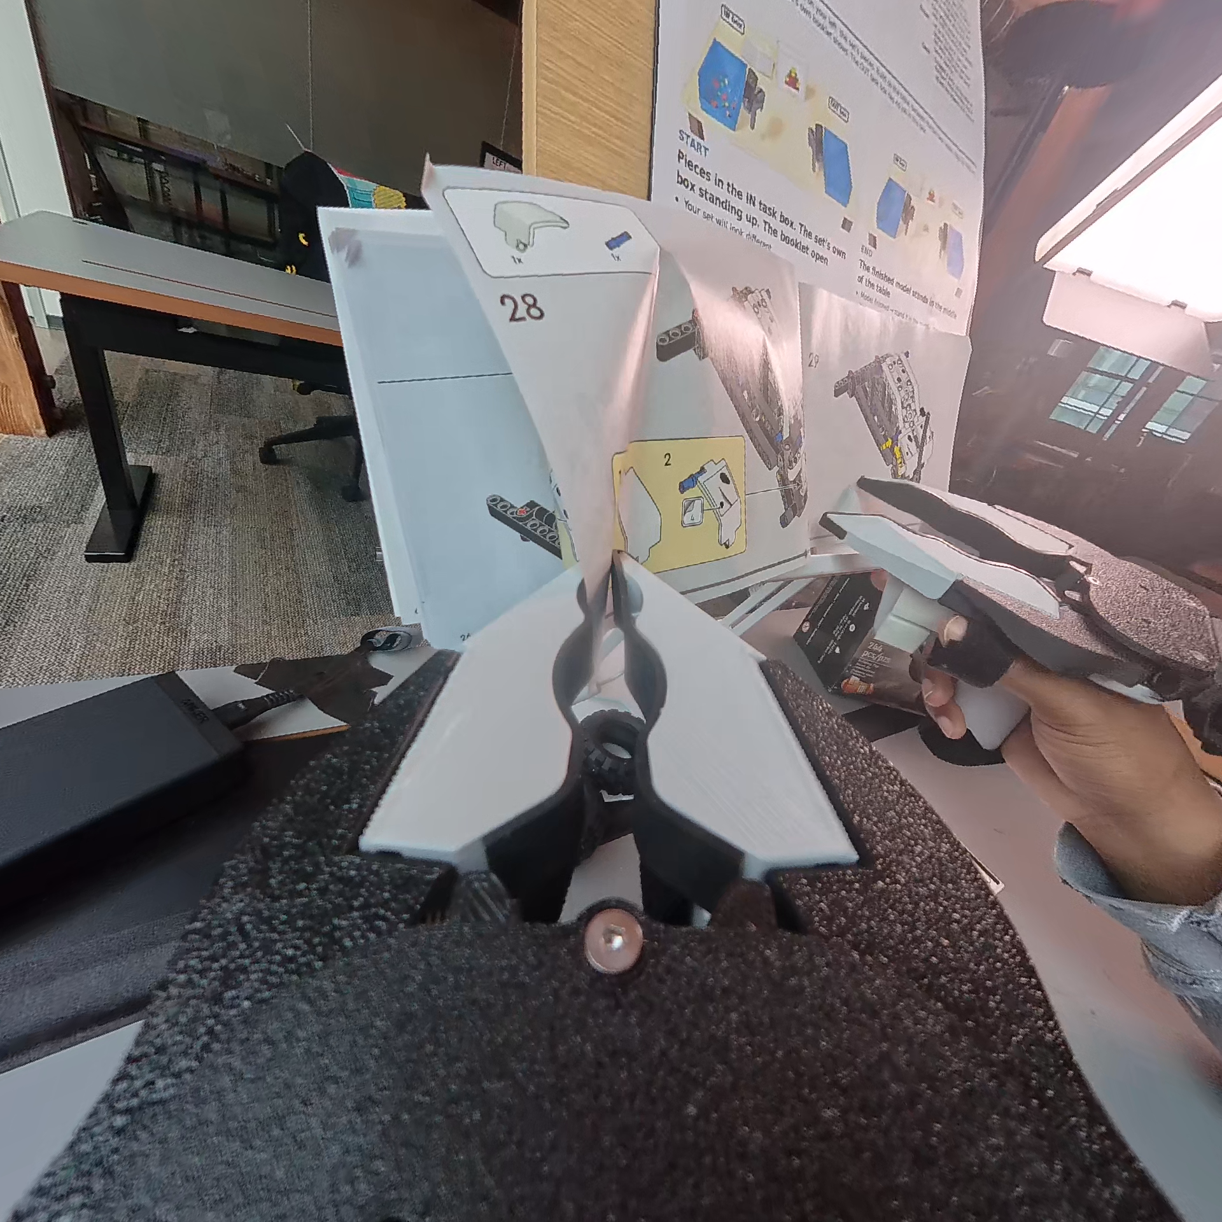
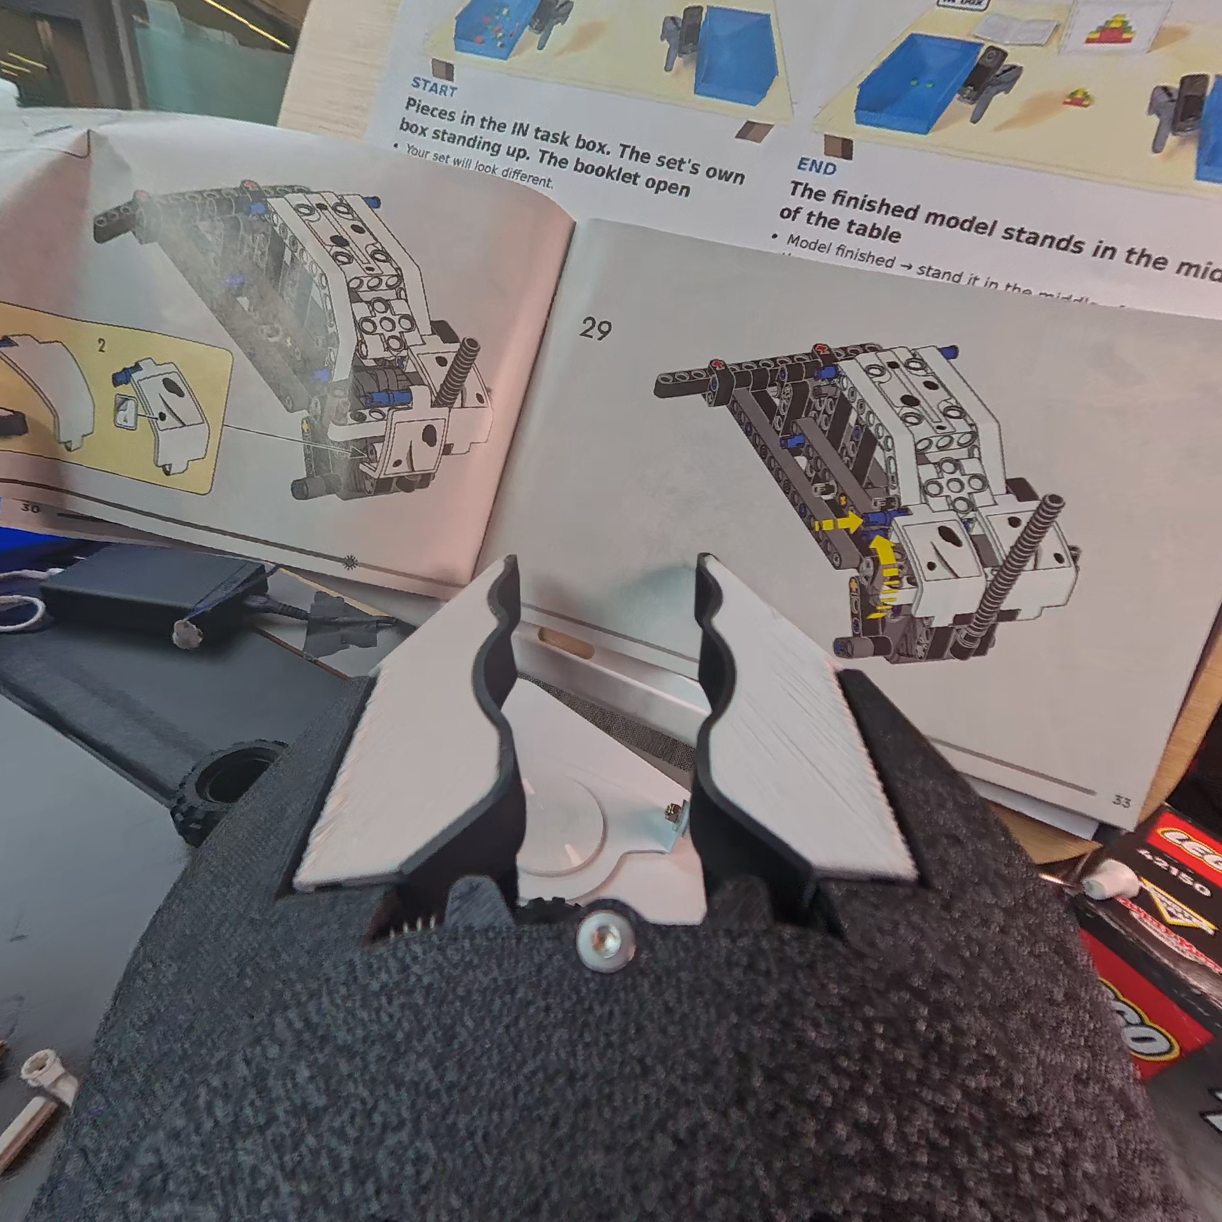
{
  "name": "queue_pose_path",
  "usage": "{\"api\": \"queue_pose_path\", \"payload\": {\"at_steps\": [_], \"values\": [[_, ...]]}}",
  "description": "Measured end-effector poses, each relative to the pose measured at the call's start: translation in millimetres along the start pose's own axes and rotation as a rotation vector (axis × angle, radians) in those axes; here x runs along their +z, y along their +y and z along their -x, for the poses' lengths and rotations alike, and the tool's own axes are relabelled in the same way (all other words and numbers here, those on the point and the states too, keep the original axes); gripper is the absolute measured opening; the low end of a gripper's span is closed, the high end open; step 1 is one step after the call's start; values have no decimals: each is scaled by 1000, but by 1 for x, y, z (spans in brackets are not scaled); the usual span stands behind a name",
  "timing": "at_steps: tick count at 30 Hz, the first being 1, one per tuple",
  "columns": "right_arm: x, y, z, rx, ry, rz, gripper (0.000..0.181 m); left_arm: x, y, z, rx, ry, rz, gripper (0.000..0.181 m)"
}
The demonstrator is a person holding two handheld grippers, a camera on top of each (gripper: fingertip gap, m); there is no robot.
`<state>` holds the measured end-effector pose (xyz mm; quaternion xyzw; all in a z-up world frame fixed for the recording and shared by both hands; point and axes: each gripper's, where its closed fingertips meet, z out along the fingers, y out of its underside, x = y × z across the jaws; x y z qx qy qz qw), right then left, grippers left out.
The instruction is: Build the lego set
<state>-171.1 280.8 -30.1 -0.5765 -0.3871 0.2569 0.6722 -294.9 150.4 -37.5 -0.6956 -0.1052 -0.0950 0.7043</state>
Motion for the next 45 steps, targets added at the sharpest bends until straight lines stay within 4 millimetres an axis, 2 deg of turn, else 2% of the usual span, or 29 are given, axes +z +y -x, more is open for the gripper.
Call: {"api": "queue_pose_path", "payload": {"at_steps": [2, 6, 8, 10, 13, 17, 21, 24, 30, 38, 43, 45], "values": [[-3, -11, 9, 8, -29, -28, 56, 0, 0, 0, -3, 1, -1, 0], [-4, -32, 45, -12, -104, -86, 62, 0, 0, -1, -7, 6, 1, 0], [2, -33, 61, -4, -136, -78, 66, 0, 0, -2, -9, 14, 1, 0], [11, -23, 69, -33, -130, -31, 67, 0, -1, -3, -12, 21, 1, 0], [18, -11, 63, -65, -89, 1, 59, 1, 0, -5, -17, 34, 5, 0], [13, -11, 58, -49, -98, -12, 51, 3, 3, -10, -18, 51, 16, 1], [7, -13, 51, -51, -96, -34, 28, 2, 1, -14, -17, 70, 15, 5], [5, -13, 43, -27, -97, -38, 19, 0, -2, -14, -27, 84, 4, 9], [2, -14, 26, 40, -90, -42, 17, -1, -5, -14, -37, 100, -7, 11], [-1, -14, 1, 125, -58, -49, 15, -1, -5, -15, -27, 86, -13, 2], [-7, -17, -26, 214, -8, -59, 10, -1, -8, -21, -19, 103, -19, 0], [-11, -21, -43, 254, 25, -65, 14, -1, -9, -23, -11, 105, -19, 0]]}}
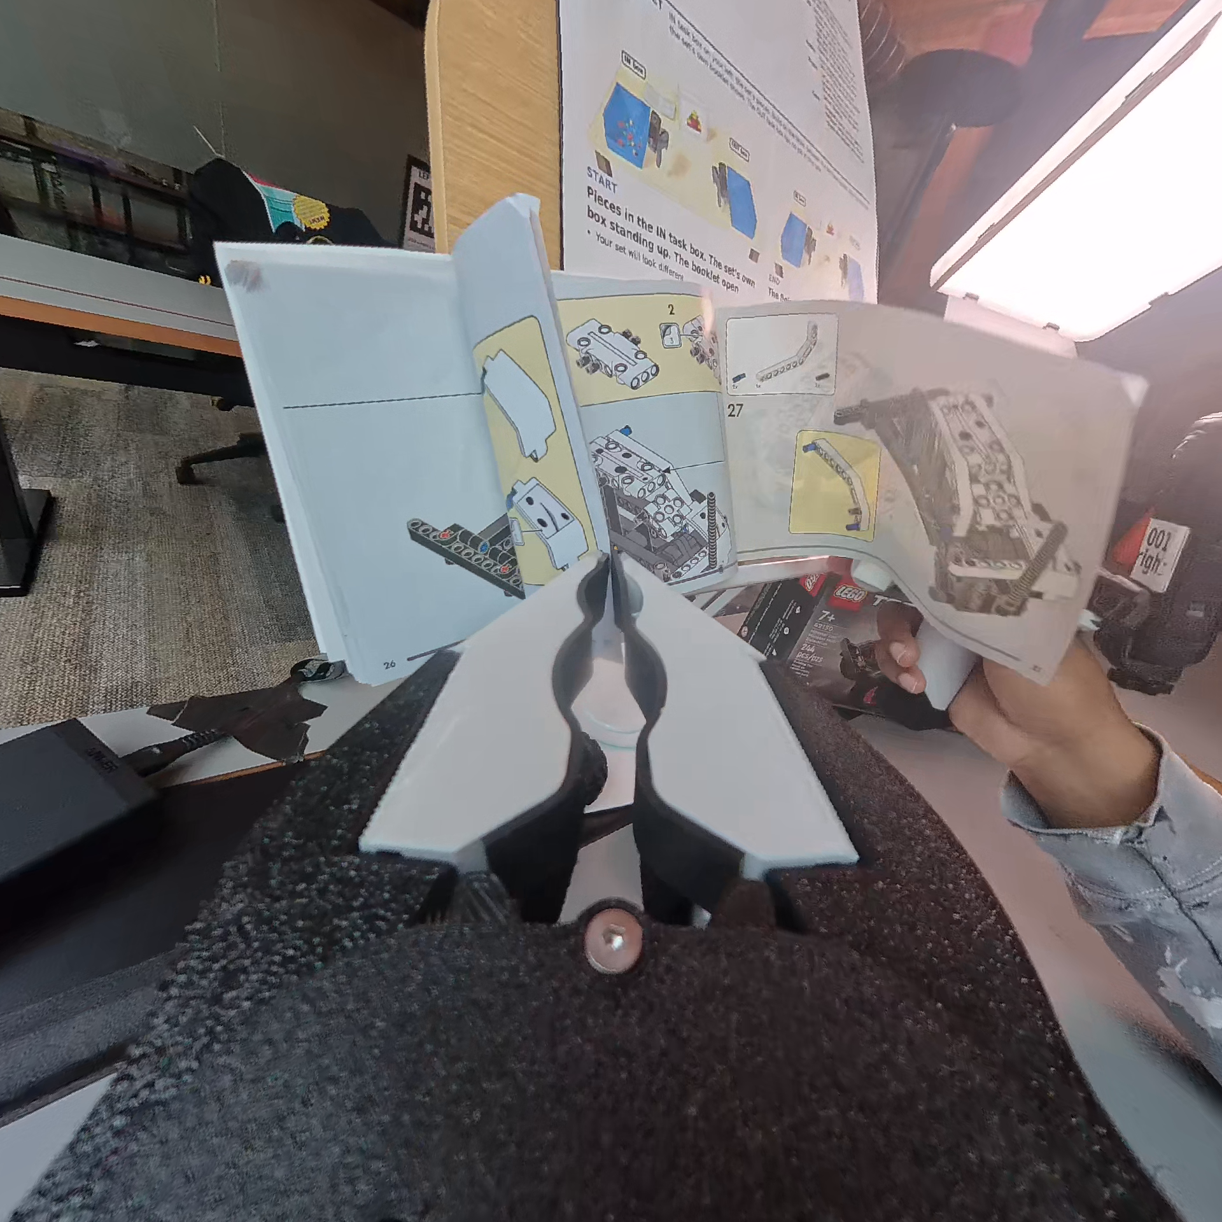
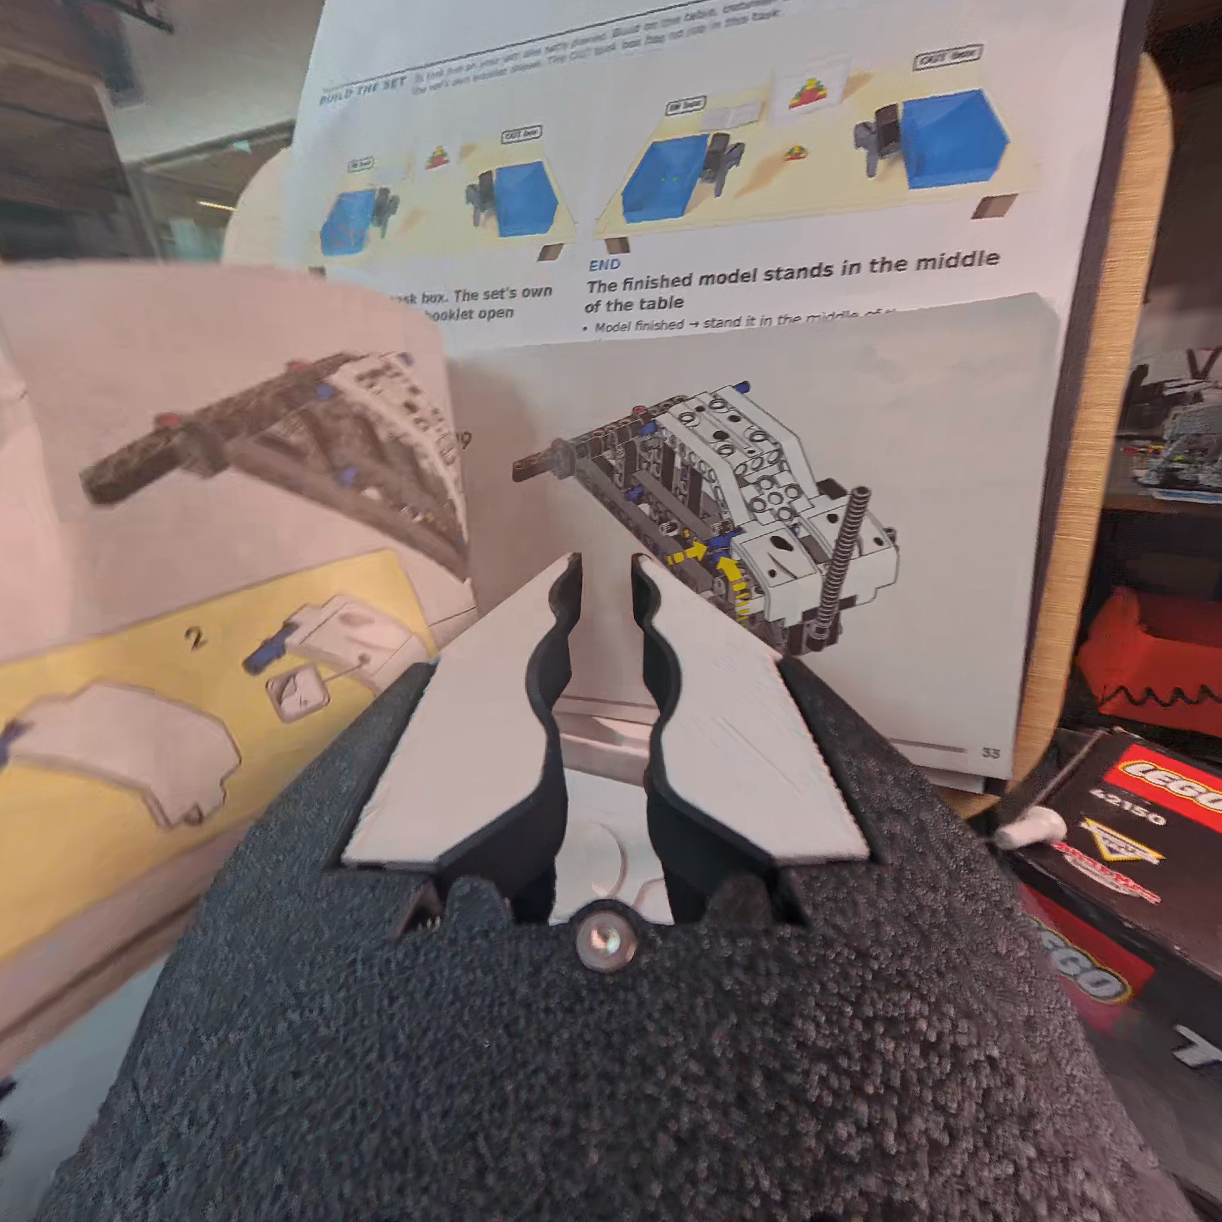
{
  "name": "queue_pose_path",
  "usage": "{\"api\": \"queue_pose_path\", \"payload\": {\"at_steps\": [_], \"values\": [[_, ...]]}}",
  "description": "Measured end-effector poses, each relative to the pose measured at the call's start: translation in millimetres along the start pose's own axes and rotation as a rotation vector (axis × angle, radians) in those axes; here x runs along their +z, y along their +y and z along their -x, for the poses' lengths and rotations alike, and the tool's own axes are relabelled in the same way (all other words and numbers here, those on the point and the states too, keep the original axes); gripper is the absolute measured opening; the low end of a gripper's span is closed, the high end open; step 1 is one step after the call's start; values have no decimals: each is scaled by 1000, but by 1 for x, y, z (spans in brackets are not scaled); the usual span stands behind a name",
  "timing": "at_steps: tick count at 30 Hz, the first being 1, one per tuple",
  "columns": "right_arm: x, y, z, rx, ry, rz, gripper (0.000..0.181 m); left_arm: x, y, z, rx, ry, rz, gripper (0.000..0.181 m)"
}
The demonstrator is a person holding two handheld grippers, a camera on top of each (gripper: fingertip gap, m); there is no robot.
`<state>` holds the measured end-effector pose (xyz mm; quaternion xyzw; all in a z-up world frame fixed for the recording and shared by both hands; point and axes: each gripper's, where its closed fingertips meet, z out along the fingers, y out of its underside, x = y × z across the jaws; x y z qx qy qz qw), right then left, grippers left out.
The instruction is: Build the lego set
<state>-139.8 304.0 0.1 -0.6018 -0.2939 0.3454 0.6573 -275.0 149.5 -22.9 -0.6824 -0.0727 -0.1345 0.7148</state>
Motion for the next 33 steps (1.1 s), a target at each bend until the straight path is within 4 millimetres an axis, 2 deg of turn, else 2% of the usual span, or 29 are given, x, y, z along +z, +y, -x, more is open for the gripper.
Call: {"api": "queue_pose_path", "payload": {"at_steps": [4, 7, 9, 11, 13, 14, 16, 18, 19, 20, 23, 26, 29, 33], "values": [[-18, -39, -31, 121, 44, -110, 26, -1, -2, 0, -2, 1, -6, 0], [-45, -87, -38, 149, 19, -268, 32, -2, -4, 1, -3, -1, -11, 0], [-63, -116, -25, 103, -38, -331, 38, -4, -6, 2, -3, -3, -16, 0], [-75, -131, 3, 5, -121, -316, 51, -5, -7, 2, -3, -5, -21, 0], [-79, -129, 43, -145, -223, -236, 76, -5, -9, 2, -4, -5, -27, 0], [-79, -119, 65, -247, -271, -165, 92, -6, -10, 1, -5, -3, -31, 0], [-73, -88, 96, -445, -301, -31, 113, -6, -13, -2, -5, 8, -40, 0], [-59, -50, 110, -570, -289, 85, 126, -6, -16, -8, -1, 25, -49, 0], [-49, -28, 106, -619, -253, 157, 129, -7, -17, -10, 4, 31, -51, 0], [-37, -11, 94, -671, -184, 206, 127, -7, -18, -13, 7, 39, -55, 0], [-15, 13, 54, -692, -27, 236, 103, -8, -23, -18, 7, 61, -67, 0], [-14, 6, 23, -621, 52, 186, 72, -9, -24, -19, 3, 69, -71, 0], [-19, -8, -13, -554, 156, 137, 50, -7, -20, -20, -2, 74, -62, 0], [-26, -13, -63, -439, 274, 125, 40, -5, -18, -23, 11, 78, -52, 0]]}}
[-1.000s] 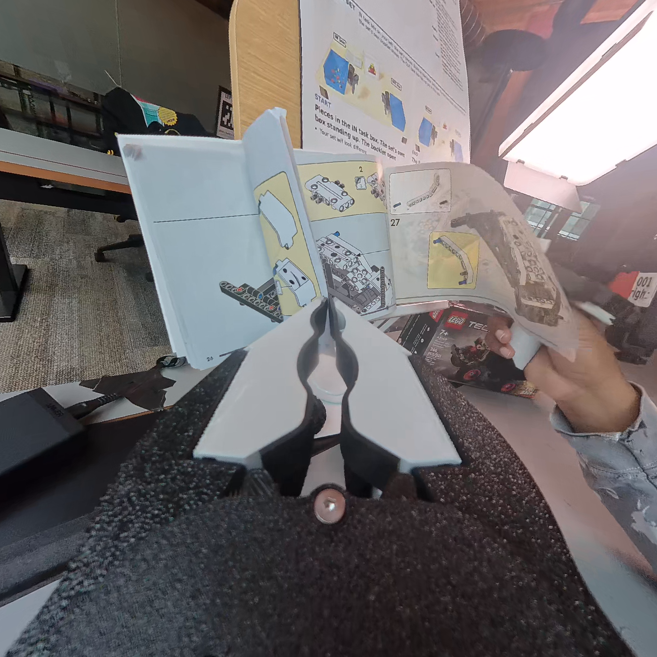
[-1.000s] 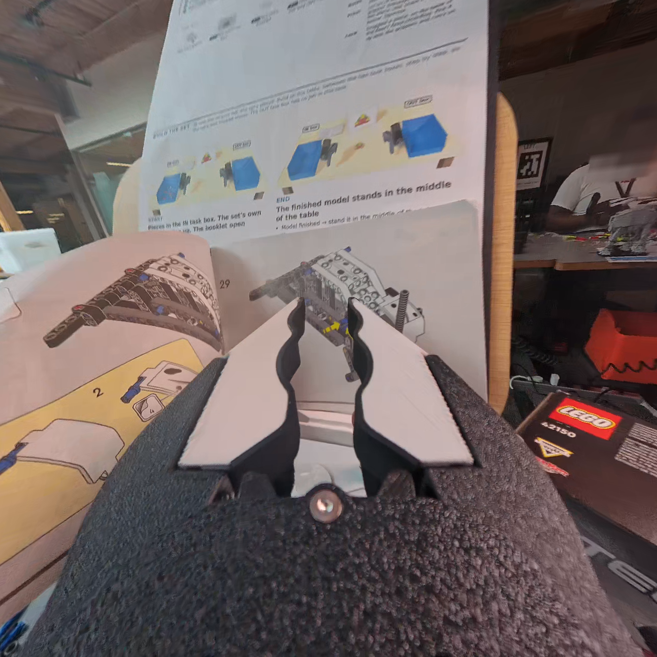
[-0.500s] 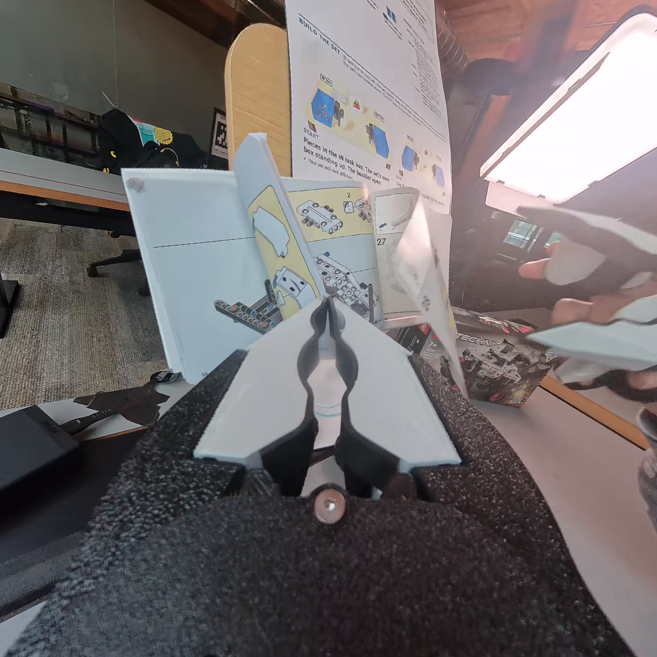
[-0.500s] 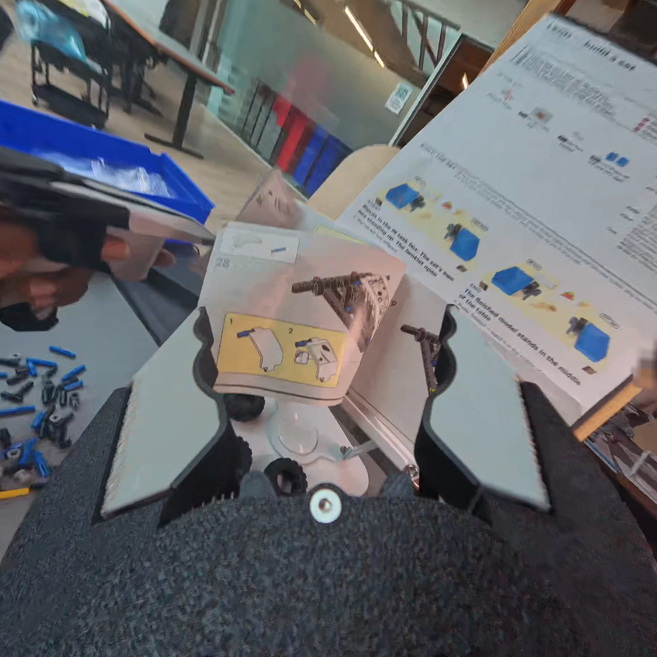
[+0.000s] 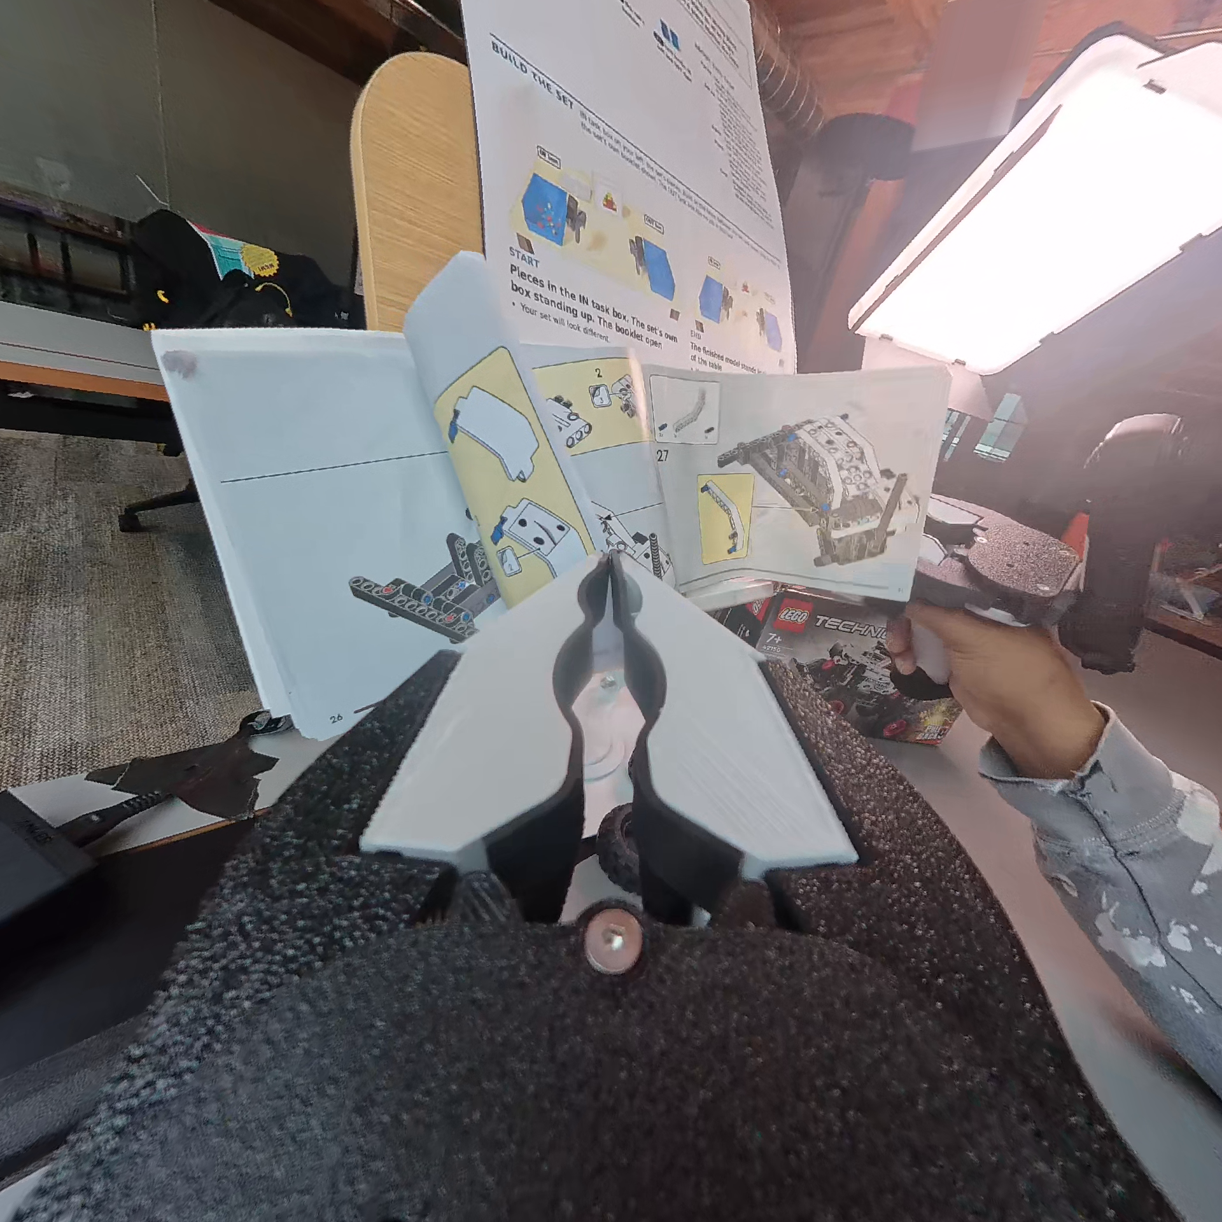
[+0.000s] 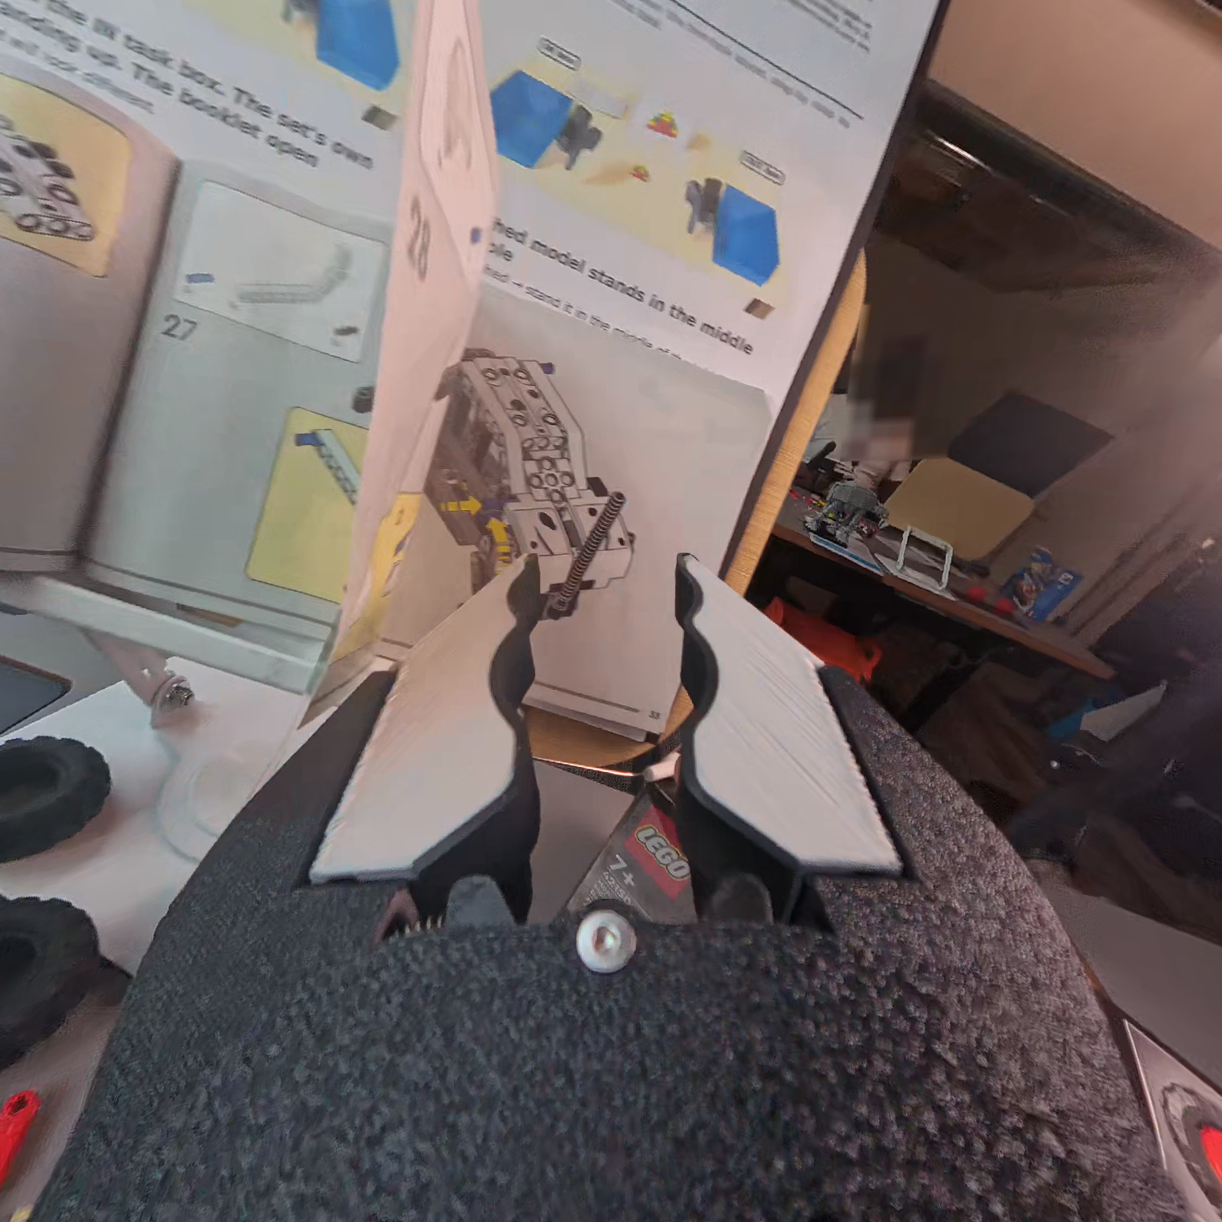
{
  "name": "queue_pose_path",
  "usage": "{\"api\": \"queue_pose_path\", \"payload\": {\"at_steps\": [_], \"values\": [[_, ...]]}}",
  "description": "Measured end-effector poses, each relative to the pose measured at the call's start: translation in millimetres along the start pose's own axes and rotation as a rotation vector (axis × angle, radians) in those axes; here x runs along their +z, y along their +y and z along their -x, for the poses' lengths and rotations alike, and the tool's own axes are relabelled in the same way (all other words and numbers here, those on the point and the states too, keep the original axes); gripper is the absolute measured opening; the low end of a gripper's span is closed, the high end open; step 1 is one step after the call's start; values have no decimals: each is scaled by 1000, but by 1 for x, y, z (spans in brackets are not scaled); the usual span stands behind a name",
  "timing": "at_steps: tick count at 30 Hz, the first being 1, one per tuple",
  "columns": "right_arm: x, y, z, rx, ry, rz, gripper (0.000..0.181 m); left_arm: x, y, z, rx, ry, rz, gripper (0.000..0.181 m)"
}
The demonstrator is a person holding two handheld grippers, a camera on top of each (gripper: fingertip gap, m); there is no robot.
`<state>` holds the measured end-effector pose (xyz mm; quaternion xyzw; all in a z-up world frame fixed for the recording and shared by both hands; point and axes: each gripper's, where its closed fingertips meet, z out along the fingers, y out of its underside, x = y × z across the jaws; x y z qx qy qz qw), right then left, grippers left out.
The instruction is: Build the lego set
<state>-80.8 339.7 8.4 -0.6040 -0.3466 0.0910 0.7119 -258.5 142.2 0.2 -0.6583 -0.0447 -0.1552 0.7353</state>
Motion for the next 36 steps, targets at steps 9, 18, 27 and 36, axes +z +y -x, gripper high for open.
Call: {"api": "queue_pose_path", "payload": {"at_steps": [9, 18, 27, 36], "values": [[-37, -32, -95, 366, 186, -235, 35, -1, 0, 3, -2, -8, -1, 0], [-73, -110, -11, 299, -145, -427, 44, -1, -3, -3, -4, 20, -10, 0], [-19, -42, 156, 76, -388, -164, 84, 0, -3, -42, 41, 221, -7, 0], [-3, -32, 161, -43, -282, -194, 44, -4, -4, -39, 49, 232, -9, 0]]}}
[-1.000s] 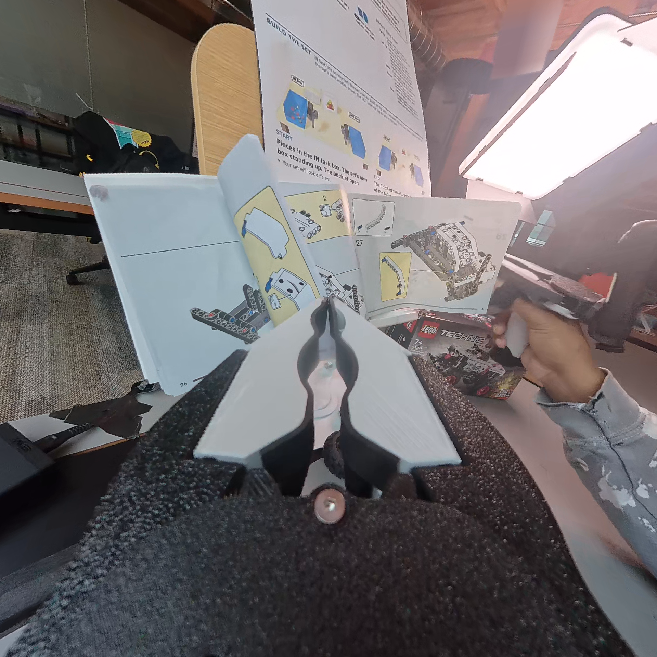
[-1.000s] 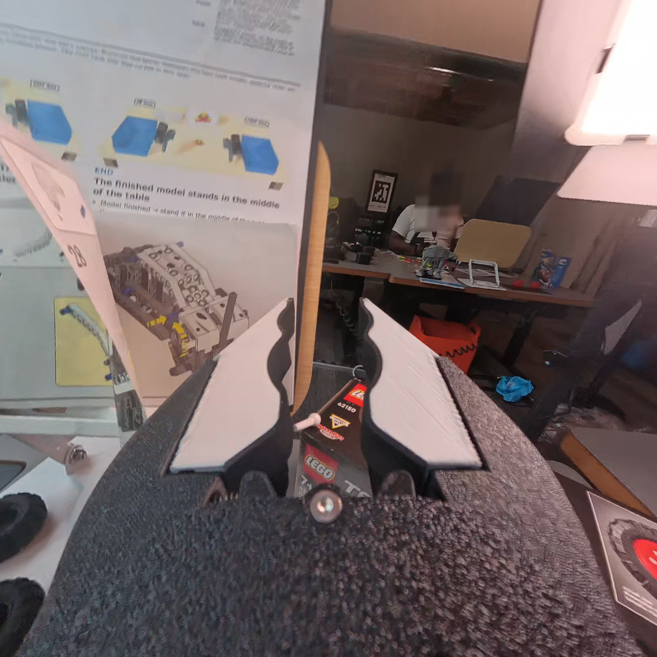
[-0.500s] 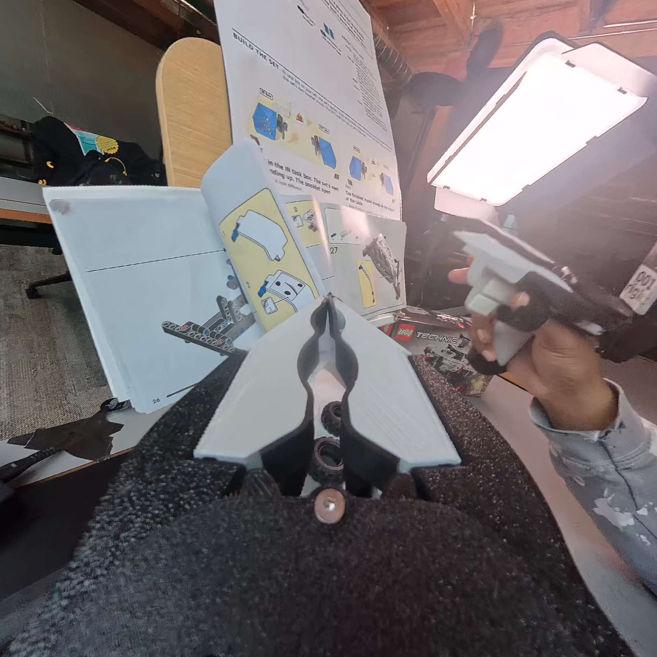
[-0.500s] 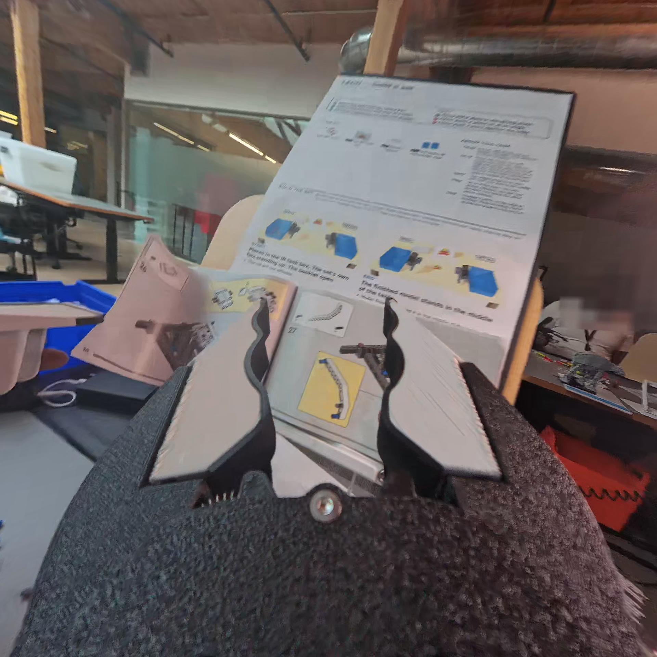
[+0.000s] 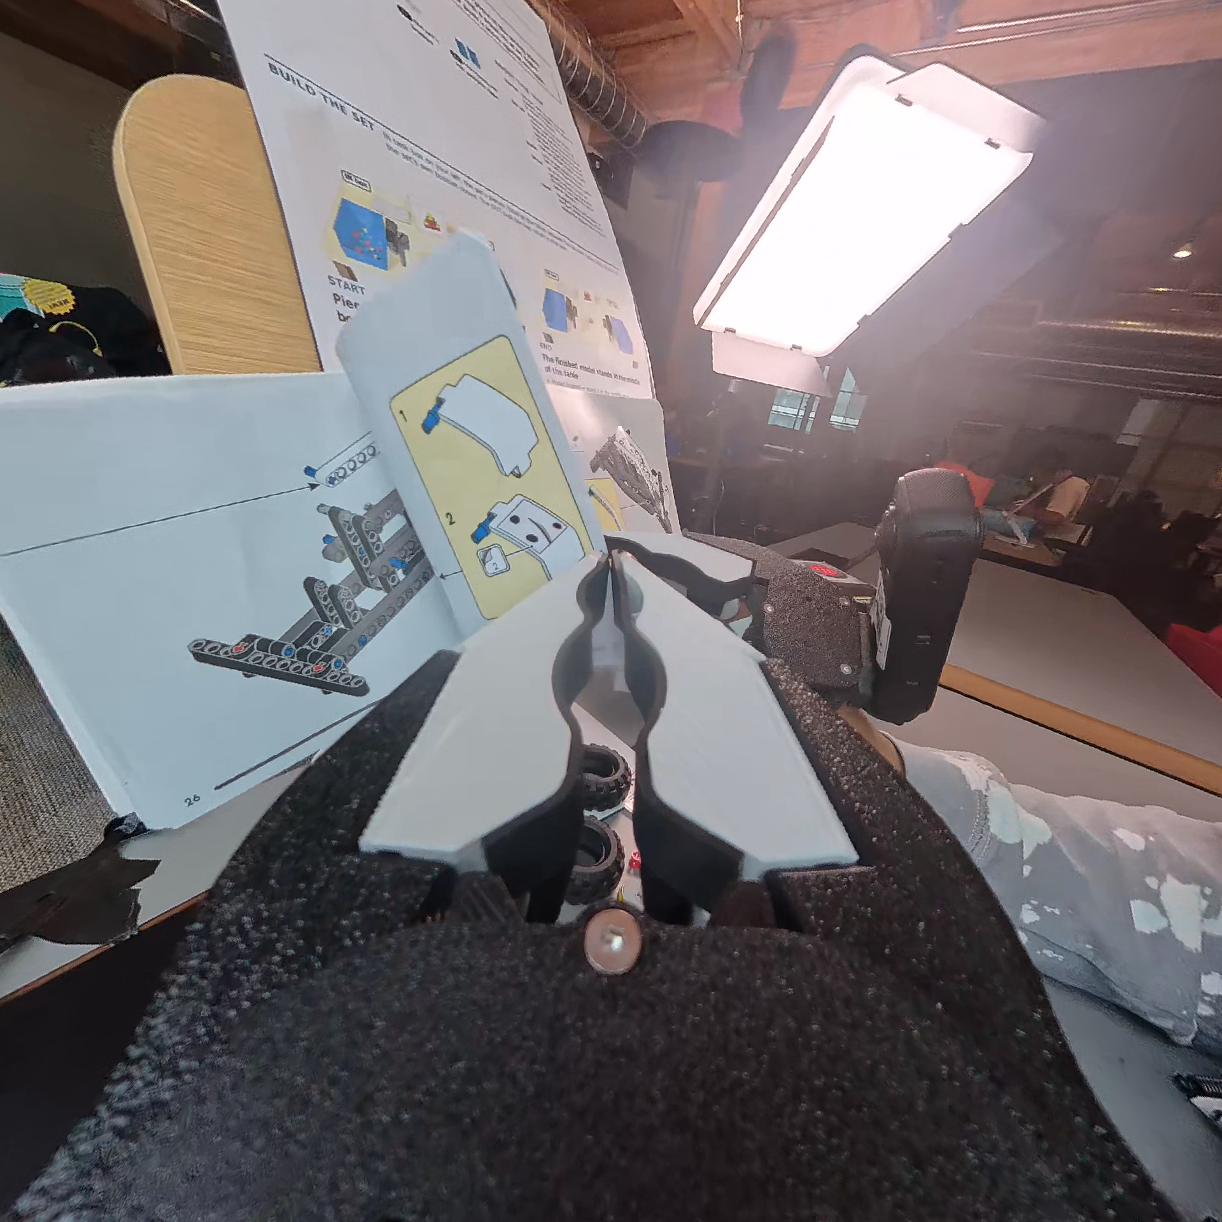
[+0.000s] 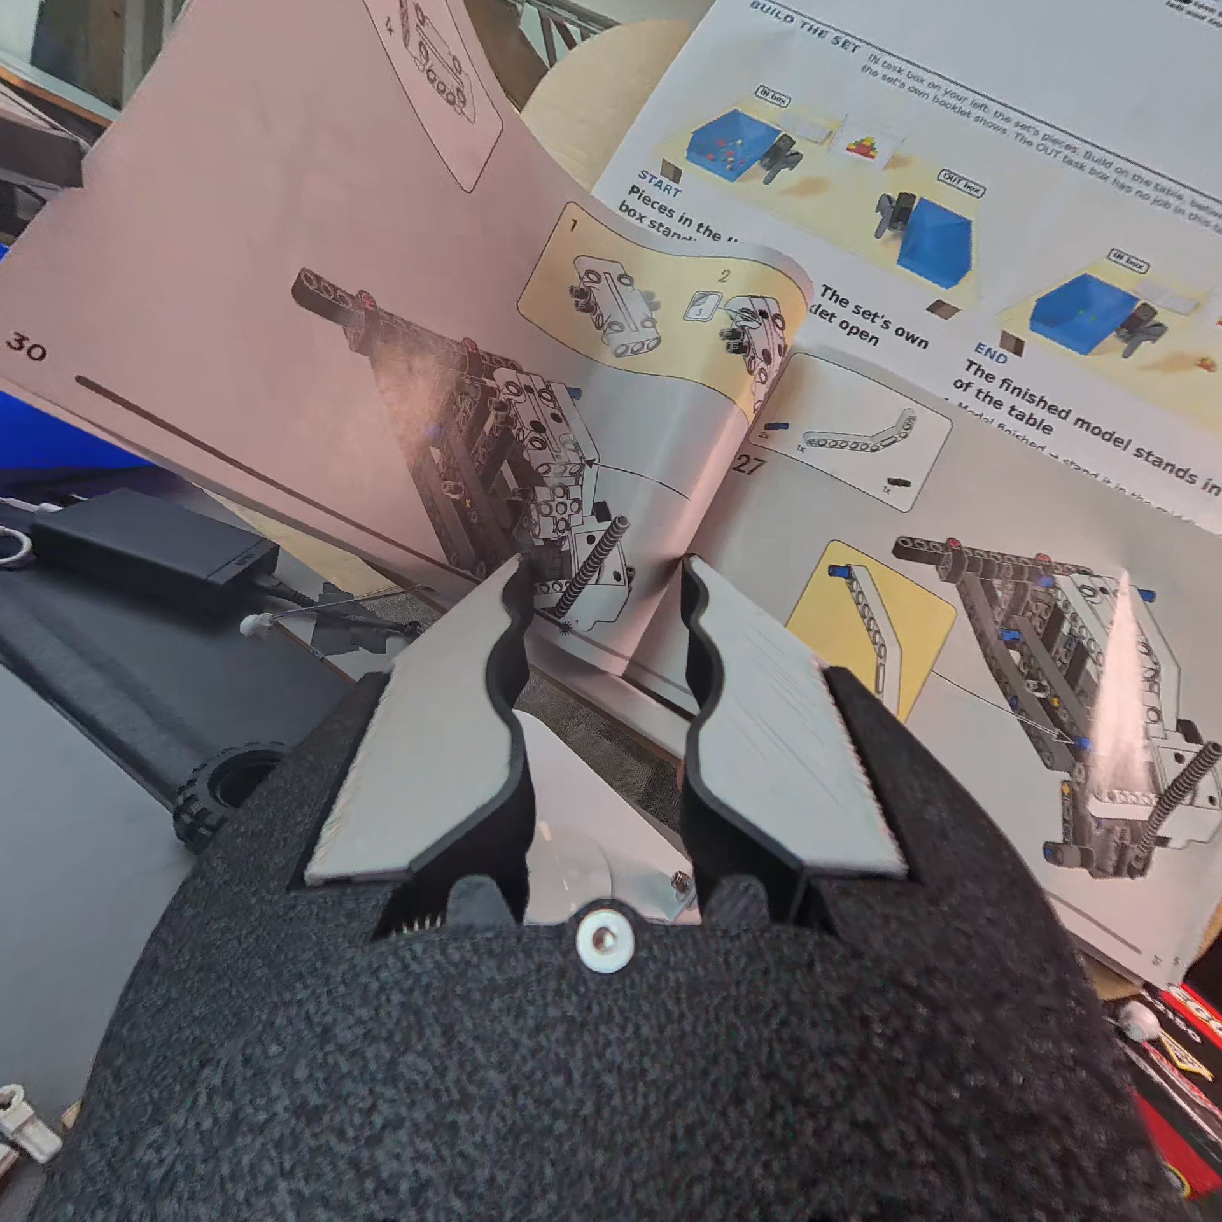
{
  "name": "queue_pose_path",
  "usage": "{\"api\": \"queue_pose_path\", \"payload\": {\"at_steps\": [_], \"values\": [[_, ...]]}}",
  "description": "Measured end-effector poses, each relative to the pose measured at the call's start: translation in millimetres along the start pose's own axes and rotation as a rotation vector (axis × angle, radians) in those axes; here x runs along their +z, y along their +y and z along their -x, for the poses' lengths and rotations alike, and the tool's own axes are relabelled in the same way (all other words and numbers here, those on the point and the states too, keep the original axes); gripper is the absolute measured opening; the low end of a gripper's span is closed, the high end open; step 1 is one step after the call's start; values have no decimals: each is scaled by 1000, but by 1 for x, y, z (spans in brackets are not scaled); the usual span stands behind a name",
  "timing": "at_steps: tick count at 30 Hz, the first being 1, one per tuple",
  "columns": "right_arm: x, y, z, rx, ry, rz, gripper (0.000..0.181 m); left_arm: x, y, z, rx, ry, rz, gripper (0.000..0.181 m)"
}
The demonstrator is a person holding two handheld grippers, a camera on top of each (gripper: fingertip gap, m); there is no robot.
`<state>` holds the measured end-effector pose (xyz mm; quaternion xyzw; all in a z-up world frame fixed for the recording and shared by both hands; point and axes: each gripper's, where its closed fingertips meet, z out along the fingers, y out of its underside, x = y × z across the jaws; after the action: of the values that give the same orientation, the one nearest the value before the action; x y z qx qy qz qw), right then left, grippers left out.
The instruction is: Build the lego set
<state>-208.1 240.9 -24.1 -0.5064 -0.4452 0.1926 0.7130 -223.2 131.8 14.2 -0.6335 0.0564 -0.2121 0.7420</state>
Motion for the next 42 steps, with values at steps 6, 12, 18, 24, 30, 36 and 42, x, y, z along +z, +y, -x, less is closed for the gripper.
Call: {"api": "queue_pose_path", "payload": {"at_steps": [6, 12, 18, 24, 30, 36, 42], "values": [[-5, 6, -9, 32, -7, 3, 33, 2, 4, 7, -28, -33, 11, 4], [-7, 8, -16, 45, 0, -4, 29, -3, 9, 28, -71, -129, 20, 8], [-9, 8, -21, 75, 0, -16, 22, -12, 20, 62, -116, -299, 34, 32], [-8, 13, -23, 133, -22, -11, 20, 4, 38, 56, -116, -283, 75, 48], [-7, 19, -25, 194, -44, -6, 19, 12, 49, 58, -113, -317, 78, 51], [-7, 22, -27, 247, -65, -3, 18, 26, 53, 35, -100, -227, 85, 32], [-7, 22, -28, 260, -68, -4, 18, 32, 49, 20, -47, -198, 82, 2]]}}
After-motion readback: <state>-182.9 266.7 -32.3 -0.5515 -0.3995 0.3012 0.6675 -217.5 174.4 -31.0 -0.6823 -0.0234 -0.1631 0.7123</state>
